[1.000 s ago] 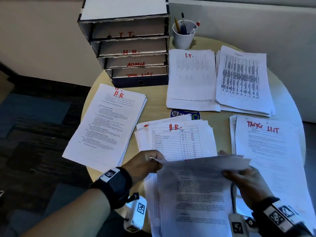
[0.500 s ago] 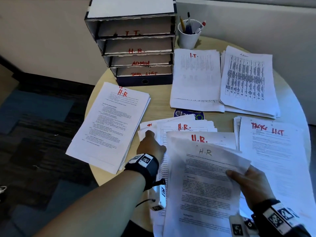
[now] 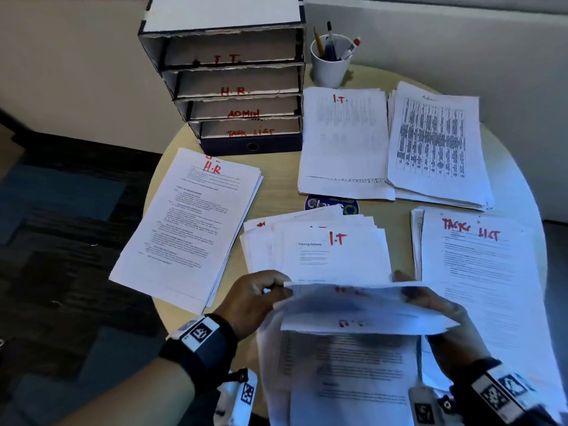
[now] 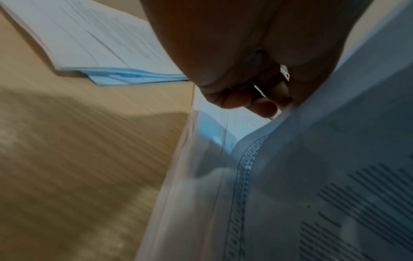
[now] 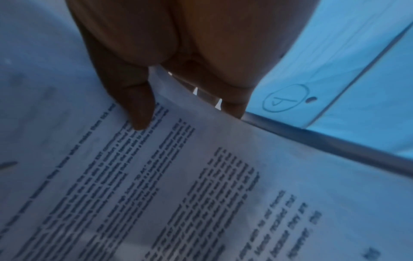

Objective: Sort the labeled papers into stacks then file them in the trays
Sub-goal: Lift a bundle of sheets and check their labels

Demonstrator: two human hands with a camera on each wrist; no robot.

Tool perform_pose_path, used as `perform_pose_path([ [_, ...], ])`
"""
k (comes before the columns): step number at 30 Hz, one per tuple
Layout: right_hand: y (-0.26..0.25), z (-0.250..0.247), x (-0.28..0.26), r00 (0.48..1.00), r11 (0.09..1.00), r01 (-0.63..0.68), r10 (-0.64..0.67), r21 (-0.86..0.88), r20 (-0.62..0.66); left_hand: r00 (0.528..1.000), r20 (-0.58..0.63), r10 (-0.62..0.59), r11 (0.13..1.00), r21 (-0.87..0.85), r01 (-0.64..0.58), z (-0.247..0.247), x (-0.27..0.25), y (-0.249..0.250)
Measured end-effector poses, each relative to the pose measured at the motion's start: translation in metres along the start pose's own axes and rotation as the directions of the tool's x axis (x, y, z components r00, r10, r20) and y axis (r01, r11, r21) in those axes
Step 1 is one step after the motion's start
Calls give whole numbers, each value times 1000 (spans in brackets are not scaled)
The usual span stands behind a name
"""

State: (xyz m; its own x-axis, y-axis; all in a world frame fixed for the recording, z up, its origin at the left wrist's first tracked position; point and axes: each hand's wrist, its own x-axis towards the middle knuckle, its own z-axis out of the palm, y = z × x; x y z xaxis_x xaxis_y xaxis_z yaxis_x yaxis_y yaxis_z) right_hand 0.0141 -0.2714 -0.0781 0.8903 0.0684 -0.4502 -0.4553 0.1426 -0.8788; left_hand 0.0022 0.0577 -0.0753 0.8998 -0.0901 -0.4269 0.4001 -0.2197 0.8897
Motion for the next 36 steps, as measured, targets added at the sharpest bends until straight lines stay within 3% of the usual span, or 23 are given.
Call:
perform_pose_path([
  [3,-5,5,-5,998,992,41,-45,-119,-32,999,34,-33,996,88,30,0,2,-2],
  [6,-4,0,-7,997,992,-10,0,-126,-82,984,-151,-100,974,187,127,7,17,5],
  [8,-4,-3,-11,998,994,-6,-2,-113,-65,976,-193,-101,918,359,166,11,31,13],
  [11,1,-13,-16,987,979,39,-69,-202,-142,968,-205,-142,765,599,239,24,47,31],
  [14,7,-21,-17,983,989,-4,-22,-145,-181,946,-260,-196,690,649,321,34,52,38],
  [17,13,-22,-17,981,996,-54,40,-66,-190,939,-262,-222,706,621,340,36,52,32],
  [20,17,-20,-13,981,995,-89,81,-35,-174,962,-264,-68,867,461,188,38,44,26],
  [22,15,-16,-12,974,996,-88,89,13,-210,958,-249,-144,985,61,164,39,33,27],
  [23,12,-12,-11,970,996,-89,92,22,-227,949,-179,-261,952,-212,222,38,26,29],
  [24,8,-8,-9,966,995,-92,98,36,-240,936,-56,-347,842,-458,285,38,20,31],
  [25,5,-3,-8,964,995,-86,96,52,-248,932,28,-360,776,-546,316,37,14,27],
  [26,2,2,-7,964,993,-86,103,76,-245,940,80,-333,780,-537,322,37,8,24],
  [27,-1,8,-5,967,989,-81,108,122,-232,950,111,-291,852,-421,310,38,2,25],
  [29,-8,17,0,972,967,-72,123,245,-200,982,68,-174,984,-17,175,44,-6,26],
  [31,-17,26,4,963,978,-65,113,197,-243,994,-25,-106,960,259,109,43,-6,32],
  [33,-36,34,3,899,988,-43,-26,-147,-436,991,-123,-52,896,432,101,37,-5,49],
  [34,-50,39,-2,843,918,-3,-211,-397,-494,988,-156,5,852,517,78,34,-5,60],
  [35,-66,46,-11,776,760,134,-480,-636,-410,985,-156,74,793,608,37,30,-6,73],
  [36,-83,55,-21,683,498,310,-709,-810,-174,974,-132,185,709,704,-39,28,-8,86],
])
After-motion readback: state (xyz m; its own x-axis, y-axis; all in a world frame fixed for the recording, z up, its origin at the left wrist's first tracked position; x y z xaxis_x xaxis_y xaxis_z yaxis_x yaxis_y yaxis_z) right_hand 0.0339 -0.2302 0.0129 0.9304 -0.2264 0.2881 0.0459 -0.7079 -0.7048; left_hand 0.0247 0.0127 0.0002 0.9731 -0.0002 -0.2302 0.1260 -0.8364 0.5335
